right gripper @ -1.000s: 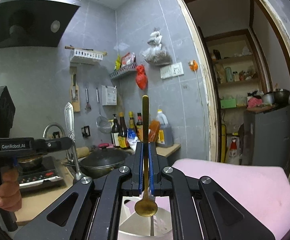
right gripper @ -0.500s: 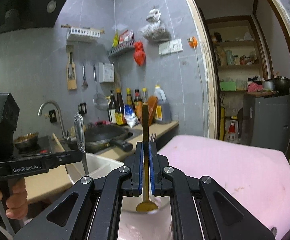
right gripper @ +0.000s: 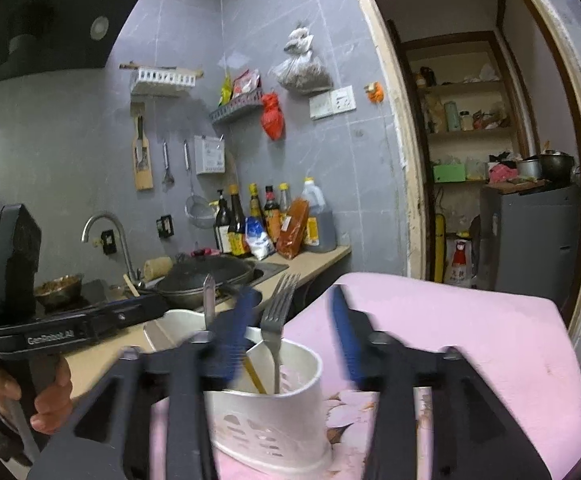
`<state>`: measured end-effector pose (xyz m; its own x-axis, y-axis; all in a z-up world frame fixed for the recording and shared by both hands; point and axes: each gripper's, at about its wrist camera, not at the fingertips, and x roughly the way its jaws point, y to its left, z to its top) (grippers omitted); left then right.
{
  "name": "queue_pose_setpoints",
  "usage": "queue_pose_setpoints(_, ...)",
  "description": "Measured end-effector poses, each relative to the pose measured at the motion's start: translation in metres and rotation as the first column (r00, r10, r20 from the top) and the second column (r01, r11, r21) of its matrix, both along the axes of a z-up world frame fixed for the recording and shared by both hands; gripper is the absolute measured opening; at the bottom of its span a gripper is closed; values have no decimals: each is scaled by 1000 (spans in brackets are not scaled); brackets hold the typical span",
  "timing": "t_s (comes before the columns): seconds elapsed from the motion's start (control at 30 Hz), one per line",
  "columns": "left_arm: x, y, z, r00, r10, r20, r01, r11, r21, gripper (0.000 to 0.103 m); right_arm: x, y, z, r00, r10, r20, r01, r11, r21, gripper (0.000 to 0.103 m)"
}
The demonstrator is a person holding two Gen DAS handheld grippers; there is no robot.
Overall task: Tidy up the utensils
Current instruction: 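Lower both spoons into the white caddy and open both tools, then withdraw both open tools from the caddy back over the remaining utensils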
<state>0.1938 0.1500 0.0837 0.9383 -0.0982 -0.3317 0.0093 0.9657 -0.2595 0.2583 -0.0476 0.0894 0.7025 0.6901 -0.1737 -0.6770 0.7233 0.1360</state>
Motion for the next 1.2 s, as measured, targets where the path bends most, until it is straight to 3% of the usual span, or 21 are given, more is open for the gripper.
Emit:
queue_pose_setpoints(0.03,-2,-4,2,1000,3,12,-3,1000,17,51,-1,-5,2,1000,-9,6,9,1000,8,66)
queue_pose_setpoints(0.1,-4,-13,5,999,9,31,-10,999,53,55,-7,-17,5,999,-41,26,41,999,15,74)
queue_pose_setpoints(0.2,-9,-27,8,998,14,59,-19,997,81,71,-17,-35,9,994,-94,61,94,996,9,86)
queue_pose_setpoints(0.27,-12,-35,8,997,15,80,-22,996,85,79,-26,-48,10,989,-117,87,117,993,5,102)
queue_pose_setpoints(0.5,-28,-75,5,987,3,159,-22,993,119,95,-53,-88,11,967,-192,165,201,979,-37,103)
queue_pose_setpoints(0.67,-32,-101,0,986,-52,159,30,991,134,95,-65,-116,8,952,-237,195,253,966,-58,103)
queue_pose_setpoints(0.97,-30,-134,-12,986,-138,90,125,983,137,95,-76,-151,-5,935,-286,207,308,948,-83,103)
queue_pose_setpoints(1.2,-17,-151,-28,985,-168,-44,172,978,117,95,-67,-171,-22,944,-303,134,318,942,-110,103)
